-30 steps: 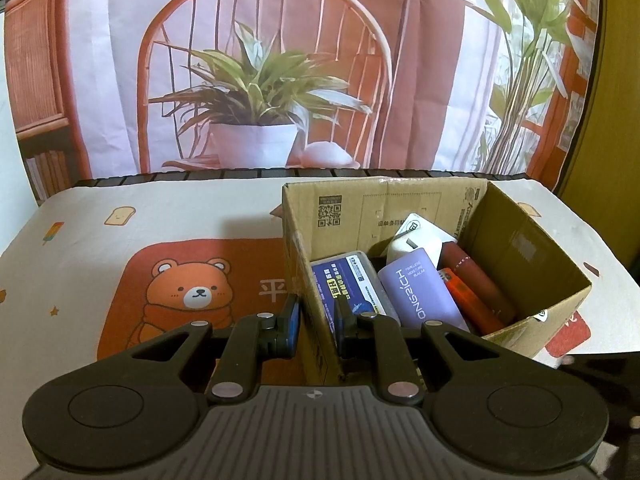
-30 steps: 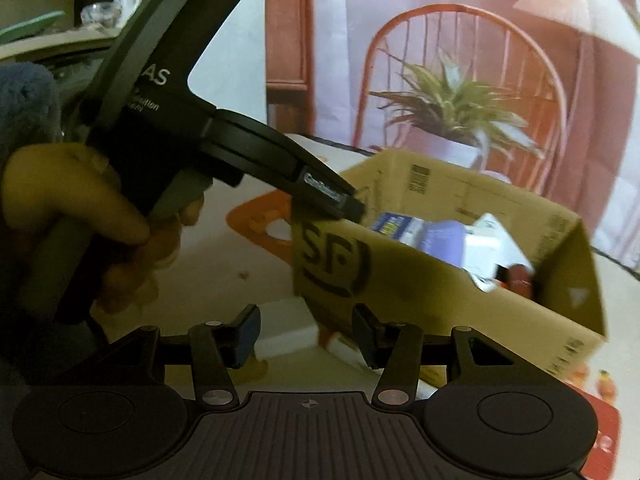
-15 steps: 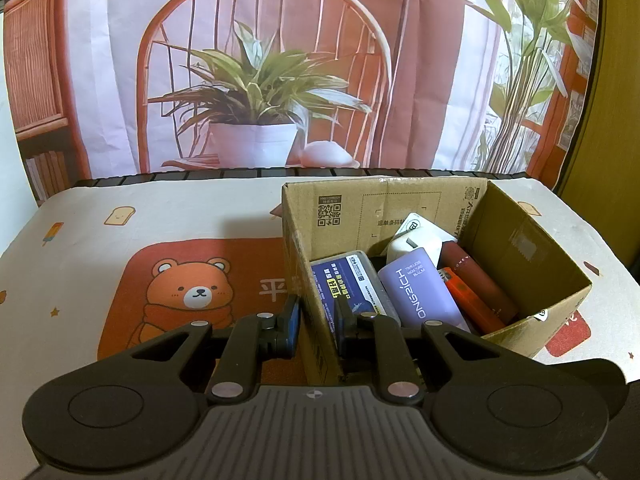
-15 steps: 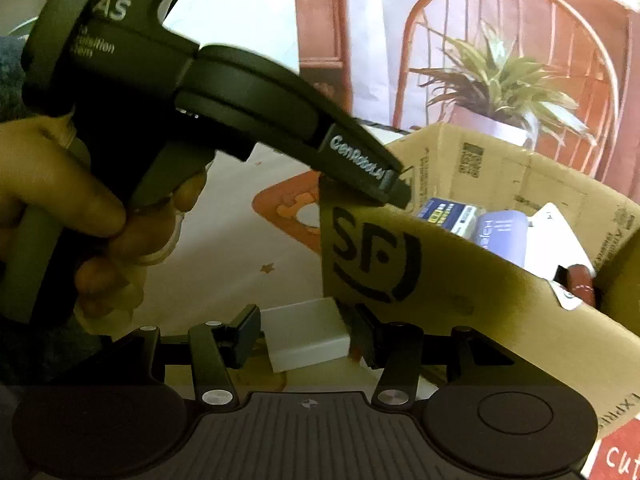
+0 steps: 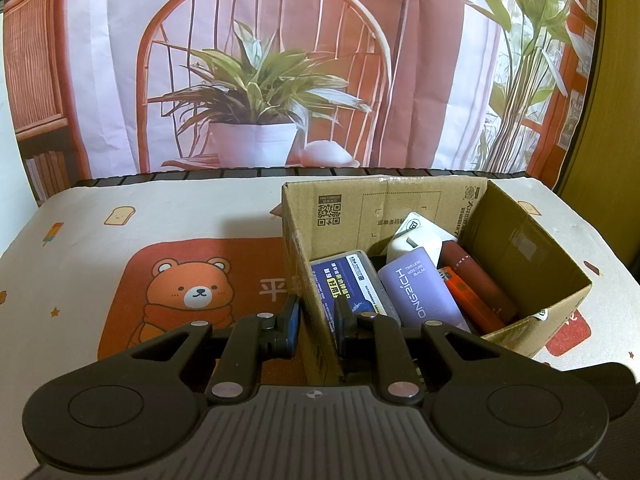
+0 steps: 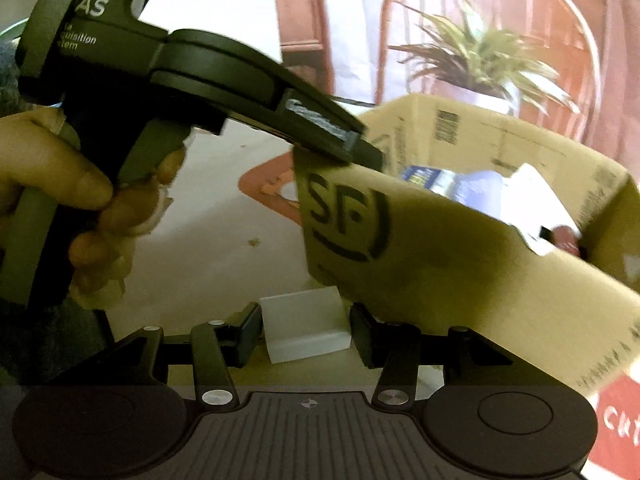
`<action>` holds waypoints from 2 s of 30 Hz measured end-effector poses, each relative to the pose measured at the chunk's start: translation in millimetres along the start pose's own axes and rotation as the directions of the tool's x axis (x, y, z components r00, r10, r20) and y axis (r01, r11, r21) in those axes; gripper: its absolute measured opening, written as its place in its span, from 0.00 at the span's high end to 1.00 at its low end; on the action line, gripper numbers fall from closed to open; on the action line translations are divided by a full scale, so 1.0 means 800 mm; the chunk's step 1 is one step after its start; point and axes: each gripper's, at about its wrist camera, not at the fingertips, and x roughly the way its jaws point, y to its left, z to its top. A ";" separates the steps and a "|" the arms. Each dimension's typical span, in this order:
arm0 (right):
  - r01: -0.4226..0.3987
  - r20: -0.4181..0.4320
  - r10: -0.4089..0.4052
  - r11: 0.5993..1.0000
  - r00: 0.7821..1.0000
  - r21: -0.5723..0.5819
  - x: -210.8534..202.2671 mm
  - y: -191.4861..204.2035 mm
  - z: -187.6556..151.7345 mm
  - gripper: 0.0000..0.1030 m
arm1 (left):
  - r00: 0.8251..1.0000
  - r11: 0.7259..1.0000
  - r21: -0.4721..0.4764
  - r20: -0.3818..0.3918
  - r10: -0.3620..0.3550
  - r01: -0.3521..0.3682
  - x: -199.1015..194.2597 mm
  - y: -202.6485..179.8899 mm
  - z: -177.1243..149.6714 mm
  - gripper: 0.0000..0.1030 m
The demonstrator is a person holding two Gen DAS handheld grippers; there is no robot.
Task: Organize rigid objects
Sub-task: 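Close the right tool on the white plug, then lift the white plug with the right tool and lower it into the box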
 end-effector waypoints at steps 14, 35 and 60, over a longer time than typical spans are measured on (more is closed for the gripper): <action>0.107 -0.030 -0.104 0.986 0.994 0.128 -0.046 -0.027 -0.032 0.57 | 1.000 1.000 0.000 -0.001 0.001 -0.001 0.000 0.000 0.000 0.82; 0.119 0.202 -0.159 0.973 0.967 0.198 -0.141 -0.037 -0.009 0.57 | 1.000 1.000 -0.002 -0.001 0.003 -0.003 0.001 0.001 -0.001 0.81; 0.382 0.114 -0.402 0.910 0.908 0.163 -0.063 -0.091 0.068 0.57 | 1.000 1.000 -0.002 -0.001 0.003 -0.003 0.000 0.000 -0.001 0.81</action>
